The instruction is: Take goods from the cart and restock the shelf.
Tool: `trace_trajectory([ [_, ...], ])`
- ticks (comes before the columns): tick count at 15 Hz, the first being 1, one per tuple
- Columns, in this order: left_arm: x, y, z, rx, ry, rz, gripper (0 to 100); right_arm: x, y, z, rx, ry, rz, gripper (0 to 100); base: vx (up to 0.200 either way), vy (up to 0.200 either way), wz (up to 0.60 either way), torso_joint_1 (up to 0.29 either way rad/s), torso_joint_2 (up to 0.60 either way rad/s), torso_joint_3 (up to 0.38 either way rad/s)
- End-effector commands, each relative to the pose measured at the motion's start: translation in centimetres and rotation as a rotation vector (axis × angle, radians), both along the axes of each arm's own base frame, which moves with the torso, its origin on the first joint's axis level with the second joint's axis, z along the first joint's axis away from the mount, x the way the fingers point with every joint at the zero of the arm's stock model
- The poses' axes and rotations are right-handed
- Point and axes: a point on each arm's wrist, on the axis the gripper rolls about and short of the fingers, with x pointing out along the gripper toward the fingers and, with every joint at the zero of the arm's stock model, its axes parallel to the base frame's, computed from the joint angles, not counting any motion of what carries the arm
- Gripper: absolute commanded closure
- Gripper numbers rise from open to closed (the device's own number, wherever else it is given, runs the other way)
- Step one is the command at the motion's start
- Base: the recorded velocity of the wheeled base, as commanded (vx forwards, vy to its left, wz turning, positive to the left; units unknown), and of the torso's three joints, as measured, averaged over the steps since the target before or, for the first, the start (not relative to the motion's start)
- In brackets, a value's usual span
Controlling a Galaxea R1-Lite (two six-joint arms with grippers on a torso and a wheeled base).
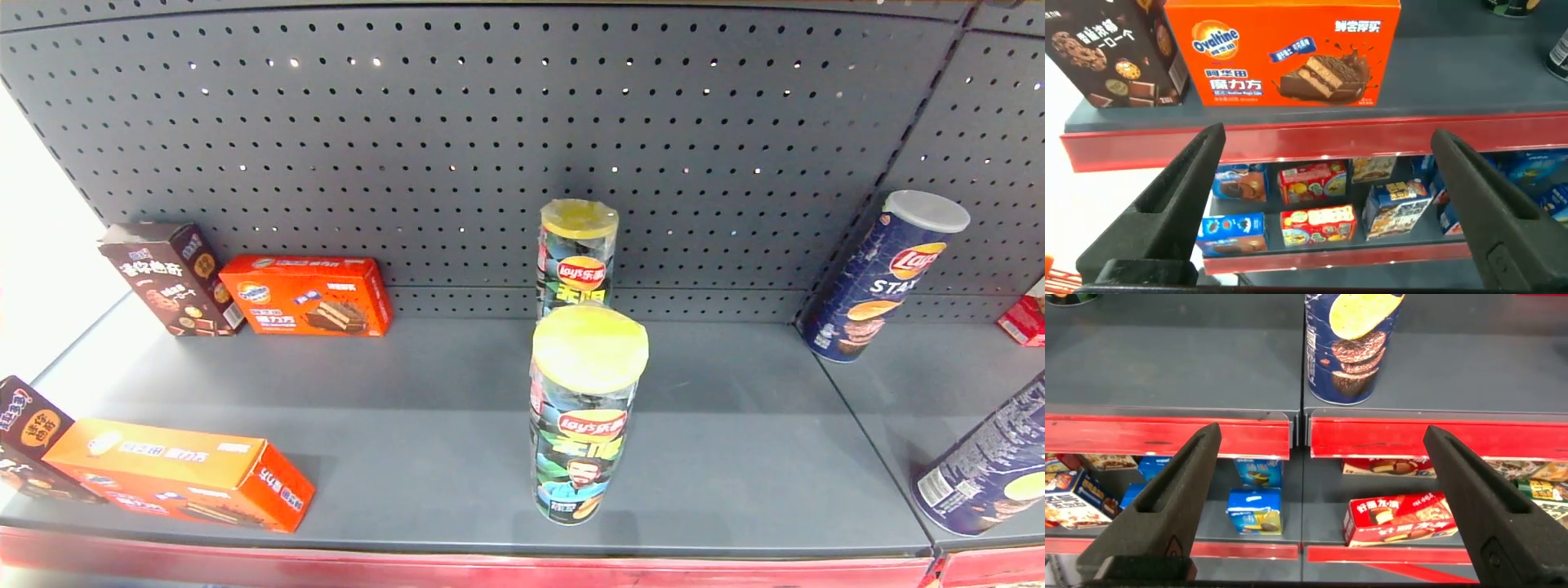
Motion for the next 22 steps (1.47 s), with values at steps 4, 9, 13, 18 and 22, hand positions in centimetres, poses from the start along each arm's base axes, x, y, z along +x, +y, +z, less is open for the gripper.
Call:
trace_trajectory([
  [4,0.07,-0.05,-0.03,0.001,0.051,-0.034,0,0.01,0.00,-0.02,0.000,0.003,0.000,0,0.000,0.000,0.00,0.000,0.00,0.000],
  [9,-0.08,-0.23,-0.10,0.000,0.034,-0.096,0,0.01,0.00,0.00,0.000,0.002,0.000,0,0.000,0.000,0.00,0.000,0.00,0.000],
  [13,-0.23,-0.25,-0.14,0.028,-0.002,-0.099,0,0.01,0.00,-0.02,0.000,0.003,0.000,0,0.000,0.000,0.00,0.000,0.00,0.000],
  [18,-0.23,-0.25,-0.14,0.120,-0.014,-0.102,0,0.01,0.00,0.00,0.000,0.002,0.000,0,0.000,0.000,0.00,0.000,0.00,0.000],
  [22,-0.23,-0.24,-0.17,0.126,-0.012,-0.093,0,0.01,0.00,-0.02,0.000,0.003,0.000,0,0.000,0.000,0.00,0.000,0.00,0.000],
])
